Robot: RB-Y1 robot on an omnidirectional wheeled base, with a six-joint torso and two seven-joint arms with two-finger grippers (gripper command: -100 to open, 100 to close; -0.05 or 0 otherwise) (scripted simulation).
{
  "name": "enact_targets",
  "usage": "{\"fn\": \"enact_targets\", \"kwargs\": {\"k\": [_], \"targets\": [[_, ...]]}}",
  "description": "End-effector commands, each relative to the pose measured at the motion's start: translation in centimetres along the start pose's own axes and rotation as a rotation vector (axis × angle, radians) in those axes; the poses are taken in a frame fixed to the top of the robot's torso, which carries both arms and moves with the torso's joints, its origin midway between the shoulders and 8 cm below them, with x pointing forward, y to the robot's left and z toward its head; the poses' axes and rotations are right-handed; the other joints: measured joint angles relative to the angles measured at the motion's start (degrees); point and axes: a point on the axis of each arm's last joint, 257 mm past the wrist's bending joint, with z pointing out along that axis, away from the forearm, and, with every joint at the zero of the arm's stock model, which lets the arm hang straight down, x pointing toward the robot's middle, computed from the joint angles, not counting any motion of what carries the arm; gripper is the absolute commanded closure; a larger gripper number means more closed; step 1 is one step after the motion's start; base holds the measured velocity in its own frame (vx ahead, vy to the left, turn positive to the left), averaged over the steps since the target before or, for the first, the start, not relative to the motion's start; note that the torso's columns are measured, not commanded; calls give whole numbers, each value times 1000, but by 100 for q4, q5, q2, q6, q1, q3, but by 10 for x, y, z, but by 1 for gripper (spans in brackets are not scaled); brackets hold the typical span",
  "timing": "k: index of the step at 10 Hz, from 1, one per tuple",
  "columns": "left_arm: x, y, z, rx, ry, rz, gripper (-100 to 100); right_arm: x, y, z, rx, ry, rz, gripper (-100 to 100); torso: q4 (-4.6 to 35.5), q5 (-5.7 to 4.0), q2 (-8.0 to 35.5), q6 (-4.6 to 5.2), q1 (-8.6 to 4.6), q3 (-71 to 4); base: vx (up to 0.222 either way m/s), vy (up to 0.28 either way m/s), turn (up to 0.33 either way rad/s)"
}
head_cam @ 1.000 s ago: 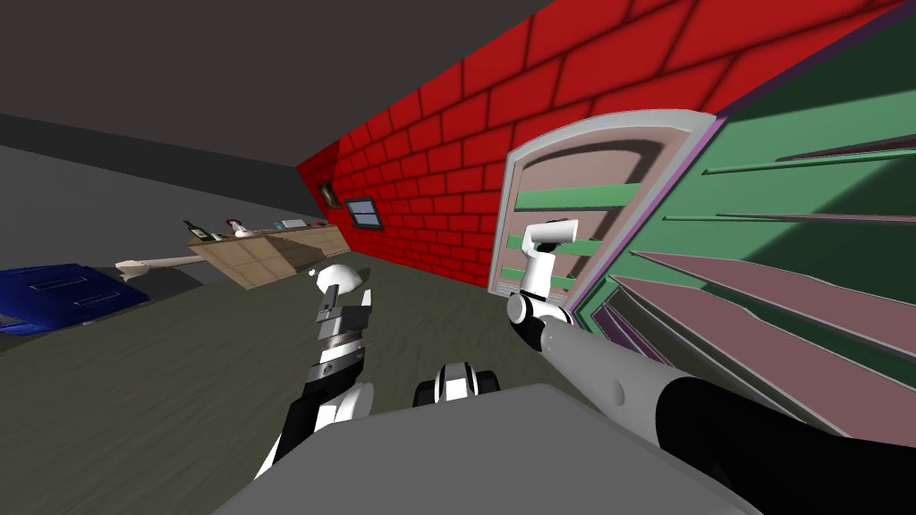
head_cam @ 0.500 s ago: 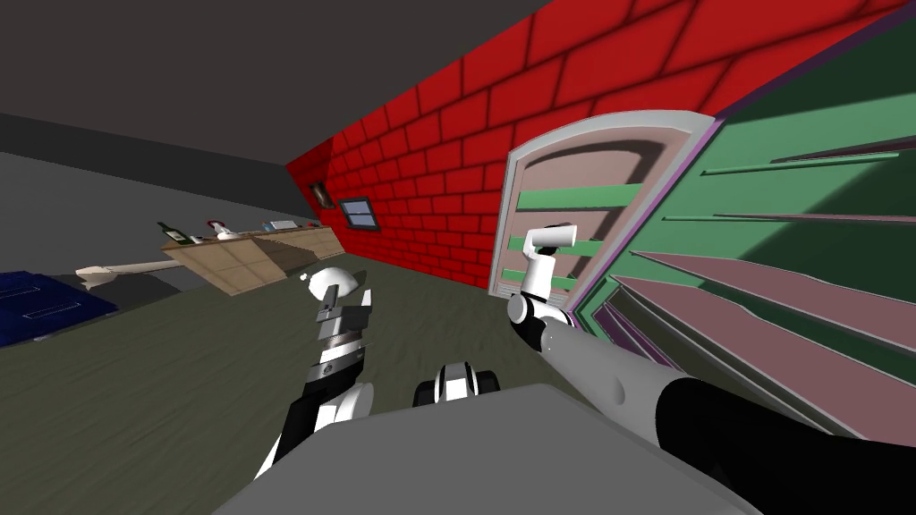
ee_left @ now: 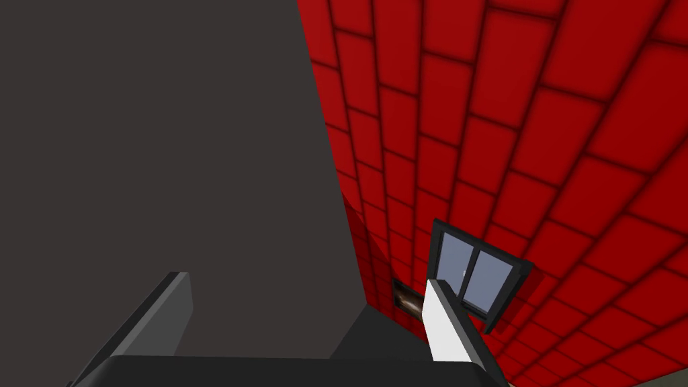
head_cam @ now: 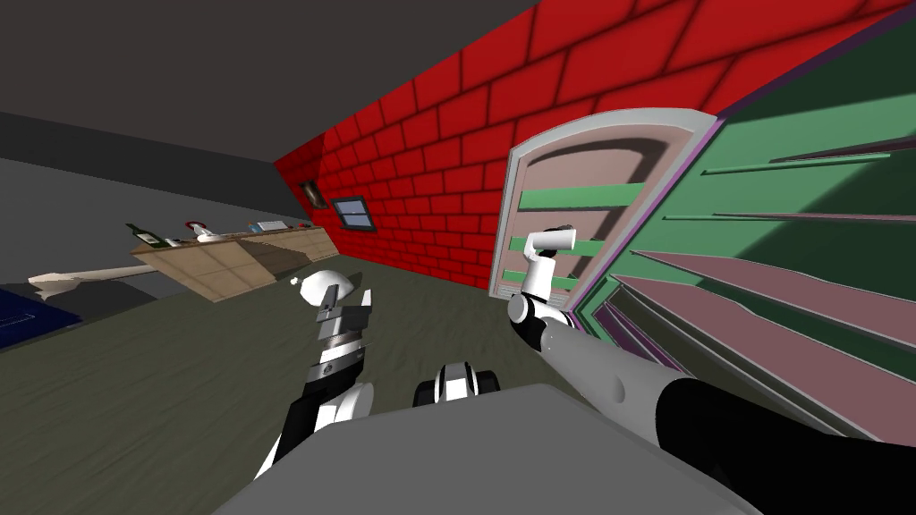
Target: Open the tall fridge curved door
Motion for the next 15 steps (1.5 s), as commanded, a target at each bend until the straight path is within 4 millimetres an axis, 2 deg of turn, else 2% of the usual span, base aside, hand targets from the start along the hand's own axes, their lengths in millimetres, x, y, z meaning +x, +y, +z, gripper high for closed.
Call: {"fn": "enact_targets", "kwargs": {"k": [1,15], "targets": [[0,0,0,0,0,0,0,0,3,6,8,-5,54,-100,0,-1,-1,2,1,0,57,60,-41],[0,0,0,0,0,0,0,-8,18,35,63,-74,390,-100,-2,1,-5,1,5,-3,74,66,-63]]}}
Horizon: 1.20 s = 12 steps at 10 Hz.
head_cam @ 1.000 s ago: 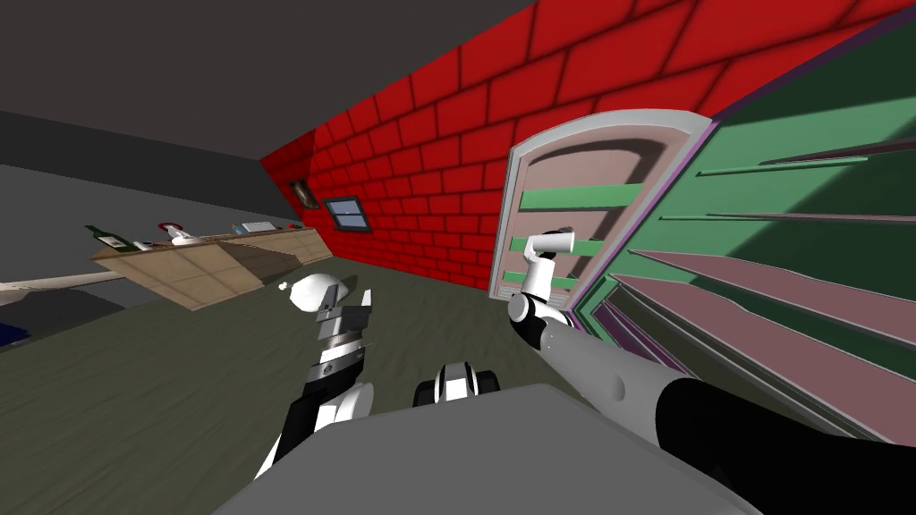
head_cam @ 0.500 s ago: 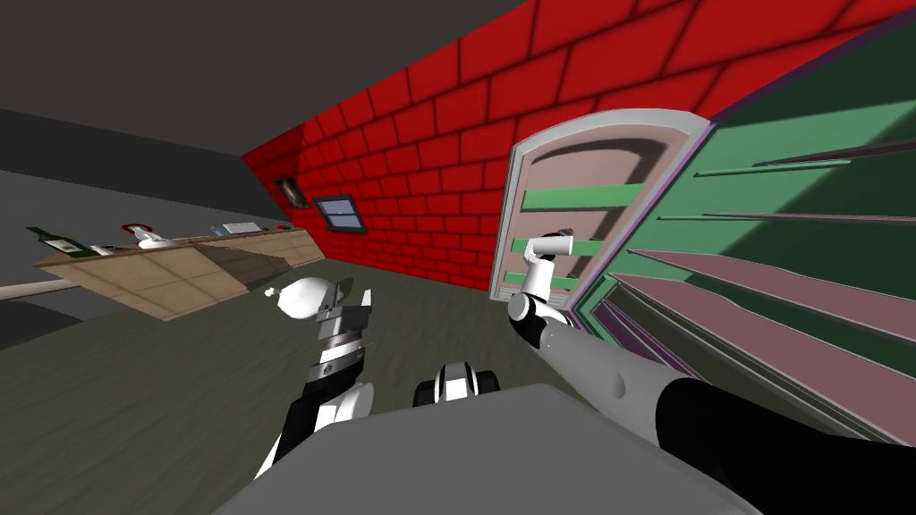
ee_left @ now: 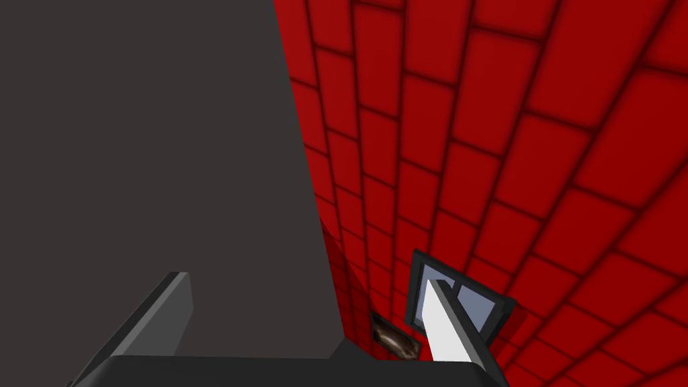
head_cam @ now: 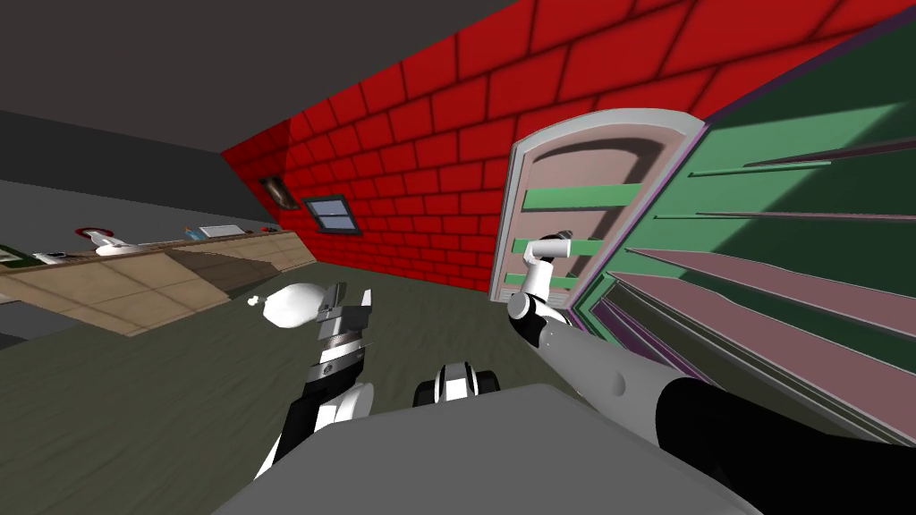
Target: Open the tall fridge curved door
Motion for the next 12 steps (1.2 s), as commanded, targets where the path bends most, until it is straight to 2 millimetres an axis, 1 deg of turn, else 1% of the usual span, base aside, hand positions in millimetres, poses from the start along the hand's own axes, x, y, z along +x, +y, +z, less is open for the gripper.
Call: {"fn": "enact_targets", "kwargs": {"k": [1,4,5,6,7,8,9,10,12], "targets": [[0,0,0,0,0,0,0,-1,4,5,8,-18,71,-100,1,0,3,-1,-1,2,71,70,-65],[0,0,0,0,0,0,0,1,8,8,9,-27,117,-100,2,-4,6,0,-13,4,57,50,-38],[0,0,0,0,0,0,0,1,7,7,9,-25,107,-100,3,-4,8,0,-13,5,19,16,-4],[0,0,0,0,0,0,0,5,0,18,67,-43,-71,-100,4,-4,13,1,-16,8,38,93,205],[0,0,0,0,0,0,0,8,-2,24,90,-42,-162,-100,0,2,2,-5,13,2,48,121,97],[0,0,0,0,0,0,0,3,-11,28,115,-44,-248,-100,0,5,-2,2,14,-1,32,68,-16],[0,0,0,0,0,0,0,4,-24,30,144,-33,-300,-100,2,-2,4,3,-12,2,16,19,-7],[0,0,0,0,0,0,0,5,-26,30,152,-27,-312,-100,4,-8,10,3,-30,6,2,-9,0],[0,0,0,0,0,0,0,8,-33,29,177,-9,-355,-100,3,-7,9,1,-20,7,-6,-15,0]]}}
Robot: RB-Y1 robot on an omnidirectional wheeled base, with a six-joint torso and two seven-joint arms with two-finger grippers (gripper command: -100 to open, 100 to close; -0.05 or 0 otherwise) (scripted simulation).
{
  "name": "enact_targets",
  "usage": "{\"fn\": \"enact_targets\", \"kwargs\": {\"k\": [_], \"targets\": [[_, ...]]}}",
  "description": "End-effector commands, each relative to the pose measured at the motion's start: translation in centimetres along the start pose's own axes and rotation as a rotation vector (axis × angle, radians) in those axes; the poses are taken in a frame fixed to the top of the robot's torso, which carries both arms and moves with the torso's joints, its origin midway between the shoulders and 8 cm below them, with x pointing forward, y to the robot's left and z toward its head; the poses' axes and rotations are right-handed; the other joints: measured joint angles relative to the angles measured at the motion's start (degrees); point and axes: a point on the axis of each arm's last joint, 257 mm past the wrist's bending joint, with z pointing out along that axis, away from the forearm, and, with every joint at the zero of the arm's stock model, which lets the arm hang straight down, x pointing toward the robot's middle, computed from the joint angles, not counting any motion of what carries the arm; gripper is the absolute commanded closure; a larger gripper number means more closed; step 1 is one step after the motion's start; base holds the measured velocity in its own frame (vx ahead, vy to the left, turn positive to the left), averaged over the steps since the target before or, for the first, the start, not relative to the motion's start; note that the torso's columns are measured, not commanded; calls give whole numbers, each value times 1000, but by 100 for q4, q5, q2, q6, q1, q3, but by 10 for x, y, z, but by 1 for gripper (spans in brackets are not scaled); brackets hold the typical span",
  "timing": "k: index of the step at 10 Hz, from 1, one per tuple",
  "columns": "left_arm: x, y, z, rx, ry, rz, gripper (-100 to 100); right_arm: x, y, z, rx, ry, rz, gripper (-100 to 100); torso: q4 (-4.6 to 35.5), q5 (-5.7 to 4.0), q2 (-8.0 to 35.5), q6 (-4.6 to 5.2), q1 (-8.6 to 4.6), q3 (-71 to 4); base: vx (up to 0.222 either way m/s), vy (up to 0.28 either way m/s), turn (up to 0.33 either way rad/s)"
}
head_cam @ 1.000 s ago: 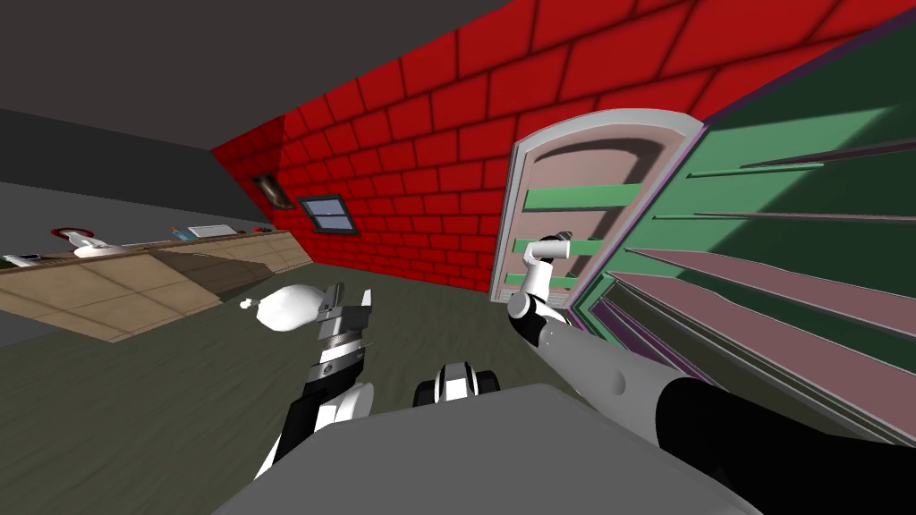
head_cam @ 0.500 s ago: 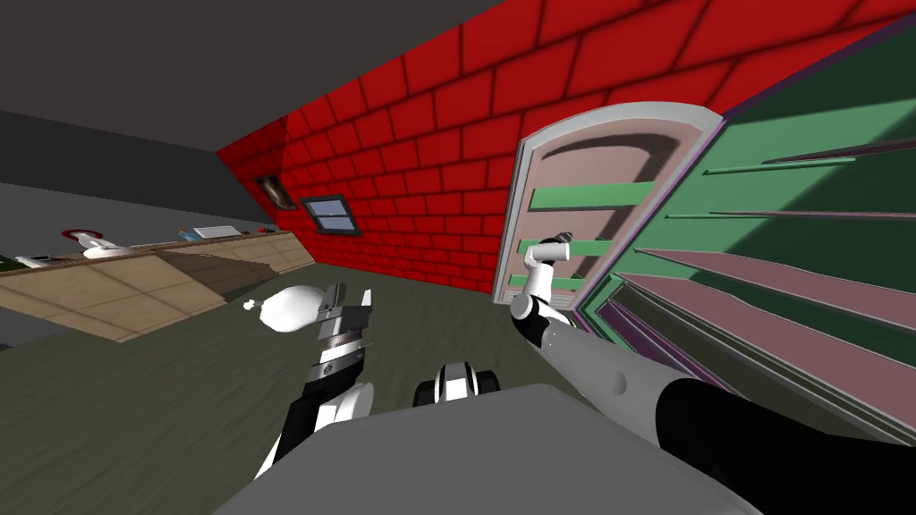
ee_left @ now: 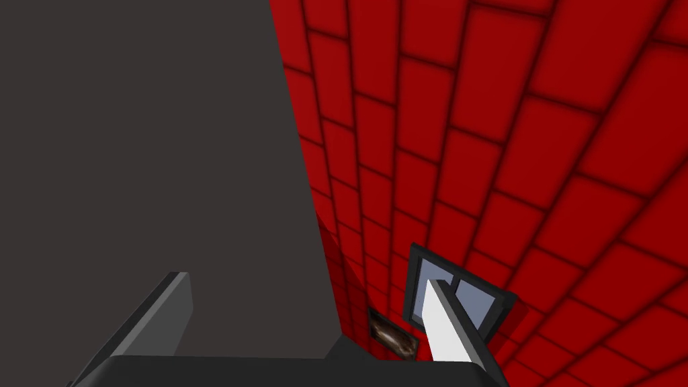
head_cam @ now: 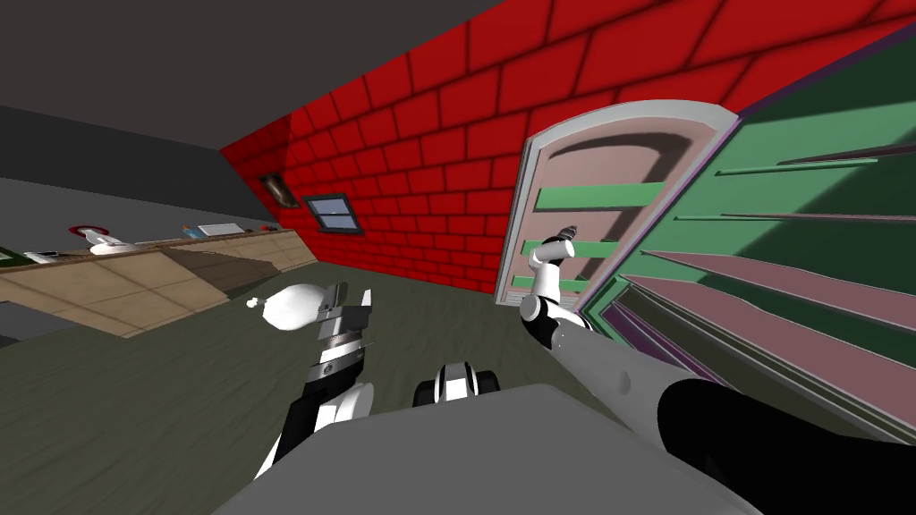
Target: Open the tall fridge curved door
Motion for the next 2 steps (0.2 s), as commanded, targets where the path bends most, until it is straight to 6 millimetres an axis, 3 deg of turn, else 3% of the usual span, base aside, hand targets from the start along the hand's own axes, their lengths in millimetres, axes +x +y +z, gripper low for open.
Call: {"fn": "enact_targets", "kwargs": {"k": [1,2], "targets": [[0,0,0,0,0,0,0,5,-8,0,30,25,-61,-100,-1,4,-4,-1,13,-3,0,0,0],[0,0,0,0,0,0,0,8,-11,0,42,36,-86,-100,-2,7,-8,-1,19,-5,0,0,0]]}}
